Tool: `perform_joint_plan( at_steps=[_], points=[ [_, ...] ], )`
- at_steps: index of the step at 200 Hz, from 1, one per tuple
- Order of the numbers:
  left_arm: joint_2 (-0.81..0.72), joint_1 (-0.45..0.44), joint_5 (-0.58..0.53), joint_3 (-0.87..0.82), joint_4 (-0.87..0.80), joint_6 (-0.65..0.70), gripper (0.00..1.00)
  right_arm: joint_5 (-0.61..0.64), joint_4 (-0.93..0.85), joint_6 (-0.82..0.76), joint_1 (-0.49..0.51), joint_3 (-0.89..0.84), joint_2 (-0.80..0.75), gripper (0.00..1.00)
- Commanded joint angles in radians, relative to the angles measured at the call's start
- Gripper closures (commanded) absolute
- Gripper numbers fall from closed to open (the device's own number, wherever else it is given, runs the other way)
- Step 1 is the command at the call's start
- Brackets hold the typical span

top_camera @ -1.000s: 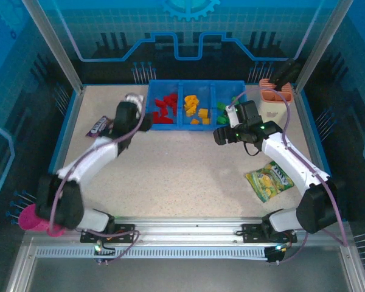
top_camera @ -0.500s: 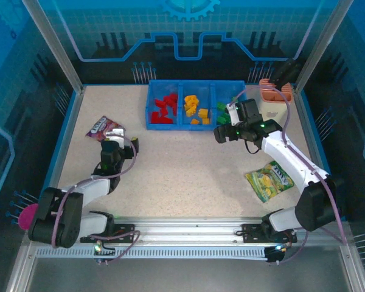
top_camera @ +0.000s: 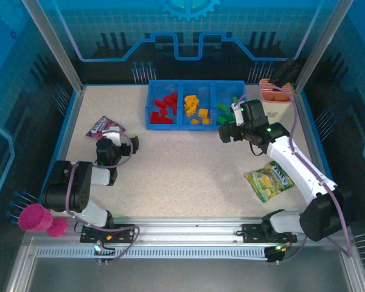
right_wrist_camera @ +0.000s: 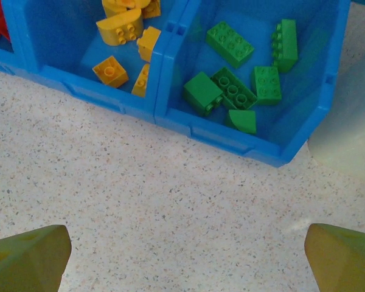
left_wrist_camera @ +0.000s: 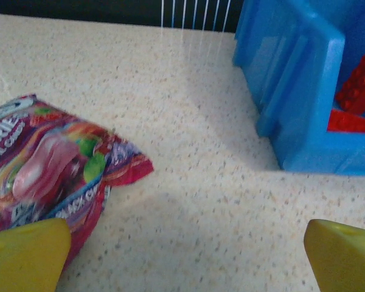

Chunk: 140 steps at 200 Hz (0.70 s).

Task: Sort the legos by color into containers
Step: Reset both arms

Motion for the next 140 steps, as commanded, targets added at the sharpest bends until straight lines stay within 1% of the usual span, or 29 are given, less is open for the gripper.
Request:
perform_joint_plan(
  at_steps=[1,24,35,41,50,61,77,96,121,140],
  points=[
    [-0.004,-0.012,0.004,0.017,-0.021,0.002,0.01,0.018,0.091,-0.062,-0.032,-0.076,-0.071,0.00],
    [-0.005,-0.012,0.004,0.018,-0.020,0.002,0.01,0.030,0.302,-0.111,-0.059,-0.261,-0.171,0.00],
    [-0.003,-0.013,0.002,0.018,-0.020,0.003,0.01,0.129,0.447,-0.139,-0.066,-0.378,-0.223,0.00],
    [-0.004,-0.013,0.000,0.018,-0.020,0.003,0.01,0.141,0.542,-0.162,-0.081,-0.445,-0.253,0.00],
    [-0.003,-0.014,0.000,0.018,-0.020,0.003,0.01,0.121,0.697,-0.181,-0.115,-0.545,-0.292,0.00],
    [-0.003,-0.015,-0.002,0.017,-0.022,0.004,0.01,0.052,0.889,-0.173,-0.160,-0.653,-0.322,0.00],
    [-0.003,-0.016,-0.001,0.018,-0.022,0.005,0.01,-0.021,1.073,-0.129,-0.202,-0.756,-0.324,0.00],
    [-0.003,-0.016,-0.003,0.019,-0.022,0.006,0.01,-0.049,1.166,-0.119,-0.210,-0.806,-0.271,0.00],
    [-0.003,-0.018,-0.006,0.018,-0.022,0.006,0.01,-0.043,1.239,-0.131,-0.216,-0.821,-0.166,0.00],
    [-0.003,-0.018,-0.006,0.019,-0.023,0.007,0.01,-0.056,1.342,-0.138,-0.226,-0.831,-0.078,0.00]
  ],
)
